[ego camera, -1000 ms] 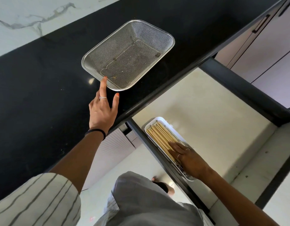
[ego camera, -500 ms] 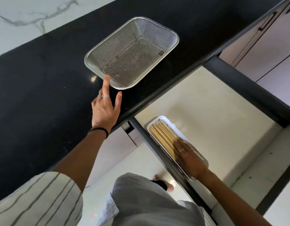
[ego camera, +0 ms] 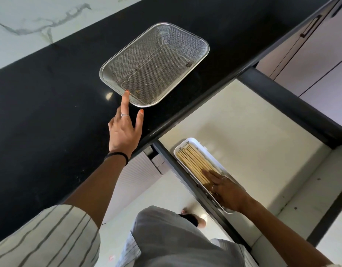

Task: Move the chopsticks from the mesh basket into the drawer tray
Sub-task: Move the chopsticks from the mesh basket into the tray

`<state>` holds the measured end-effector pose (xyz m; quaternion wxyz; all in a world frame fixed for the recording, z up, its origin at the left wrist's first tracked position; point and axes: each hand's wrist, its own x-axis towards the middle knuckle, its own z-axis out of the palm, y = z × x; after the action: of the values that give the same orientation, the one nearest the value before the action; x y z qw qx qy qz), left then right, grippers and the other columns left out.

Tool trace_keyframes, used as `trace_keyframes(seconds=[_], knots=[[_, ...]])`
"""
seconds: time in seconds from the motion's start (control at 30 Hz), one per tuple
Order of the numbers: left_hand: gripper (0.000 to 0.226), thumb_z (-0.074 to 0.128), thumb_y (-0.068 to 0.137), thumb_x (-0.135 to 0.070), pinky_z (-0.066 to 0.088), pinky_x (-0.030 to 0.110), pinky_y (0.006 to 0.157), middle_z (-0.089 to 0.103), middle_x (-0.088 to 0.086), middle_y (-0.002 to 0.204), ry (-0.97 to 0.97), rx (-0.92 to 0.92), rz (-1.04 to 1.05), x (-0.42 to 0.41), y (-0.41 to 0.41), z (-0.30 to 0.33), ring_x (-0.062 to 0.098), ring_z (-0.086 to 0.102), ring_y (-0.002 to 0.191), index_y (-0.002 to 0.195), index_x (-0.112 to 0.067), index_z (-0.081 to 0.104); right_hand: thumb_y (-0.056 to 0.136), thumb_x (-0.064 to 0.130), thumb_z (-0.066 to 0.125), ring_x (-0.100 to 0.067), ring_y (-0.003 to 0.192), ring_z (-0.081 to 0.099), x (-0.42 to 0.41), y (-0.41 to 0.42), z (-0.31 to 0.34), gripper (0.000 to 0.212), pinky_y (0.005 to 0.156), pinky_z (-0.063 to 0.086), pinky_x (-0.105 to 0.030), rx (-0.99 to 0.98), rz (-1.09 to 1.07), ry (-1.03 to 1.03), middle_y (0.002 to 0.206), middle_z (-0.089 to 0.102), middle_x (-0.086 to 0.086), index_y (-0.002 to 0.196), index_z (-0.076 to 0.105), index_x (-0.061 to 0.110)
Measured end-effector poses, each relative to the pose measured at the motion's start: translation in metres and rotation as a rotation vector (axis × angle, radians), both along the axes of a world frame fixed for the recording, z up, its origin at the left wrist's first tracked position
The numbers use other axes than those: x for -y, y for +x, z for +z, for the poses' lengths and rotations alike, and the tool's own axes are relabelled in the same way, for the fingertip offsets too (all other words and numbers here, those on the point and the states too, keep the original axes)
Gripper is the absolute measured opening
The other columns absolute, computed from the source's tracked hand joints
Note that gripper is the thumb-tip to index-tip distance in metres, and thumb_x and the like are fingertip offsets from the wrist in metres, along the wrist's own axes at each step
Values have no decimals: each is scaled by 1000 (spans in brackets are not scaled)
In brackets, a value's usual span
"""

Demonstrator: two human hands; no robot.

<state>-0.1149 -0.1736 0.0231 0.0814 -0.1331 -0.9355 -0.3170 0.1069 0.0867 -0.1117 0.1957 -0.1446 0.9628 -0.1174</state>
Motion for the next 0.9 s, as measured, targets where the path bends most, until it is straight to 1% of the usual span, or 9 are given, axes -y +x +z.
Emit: trace_keyframes(seconds=[0.13,0.23,0.3,0.43,0.57,0.67,0.7,0.8,0.9], knots=[[63,42,102,-38,35,54,112,44,12,148,2,0,0,0,-1,0,29,46,134,155,-24,12,96,25,49,-21,148,7,1,2,2,52,119,23,-42,32,-88,-3,159,2,6,144,31,36],[63,42,102,-39,36,55,111,46,13,146,3,3,2,0,-1,-1,30,47,133,155,-25,13,93,17,57,-18,148,4,0,1,5,73,120,22,-38,75,-175,-30,160,-2,4,149,12,32],[62,43,101,-39,36,55,110,48,14,144,11,0,6,1,-1,-1,31,50,130,155,-26,13,93,18,55,-16,148,3,1,1,8,76,119,23,-36,89,-240,-46,160,-4,3,150,5,28],[63,42,101,-39,36,55,111,47,13,146,13,-6,2,1,-1,-1,31,50,130,155,-28,11,95,24,48,-13,148,3,7,2,11,71,120,20,-32,109,-300,-11,161,0,3,151,4,23],[63,42,101,-40,35,55,111,47,12,145,11,-4,1,1,-1,-2,30,50,129,154,-29,10,102,37,23,-14,148,7,15,2,18,52,121,8,-27,117,-303,-116,160,10,-1,150,16,18],[63,41,101,-41,35,56,110,48,13,144,15,-3,5,2,-2,-3,31,51,128,154,-30,10,84,58,-3,-11,147,5,18,4,24,79,122,5,-27,137,-285,-210,159,14,0,149,18,16],[62,41,101,-42,36,56,110,47,12,145,16,-4,6,2,-2,-3,31,51,128,154,-30,10,83,59,-4,-10,147,5,19,6,24,80,122,6,-28,155,-288,-222,159,14,2,149,18,18],[62,41,101,-42,37,56,109,48,12,144,23,-8,0,2,-2,-4,31,52,127,154,-31,10,98,51,17,-6,146,7,23,10,24,57,120,6,-25,239,-389,-274,158,15,11,149,20,27],[62,41,101,-42,37,56,109,47,12,145,26,-7,-1,2,-3,-4,31,51,128,154,-32,9,97,55,19,-11,147,8,27,19,22,60,122,11,-35,246,-408,-175,160,10,11,150,13,28]])
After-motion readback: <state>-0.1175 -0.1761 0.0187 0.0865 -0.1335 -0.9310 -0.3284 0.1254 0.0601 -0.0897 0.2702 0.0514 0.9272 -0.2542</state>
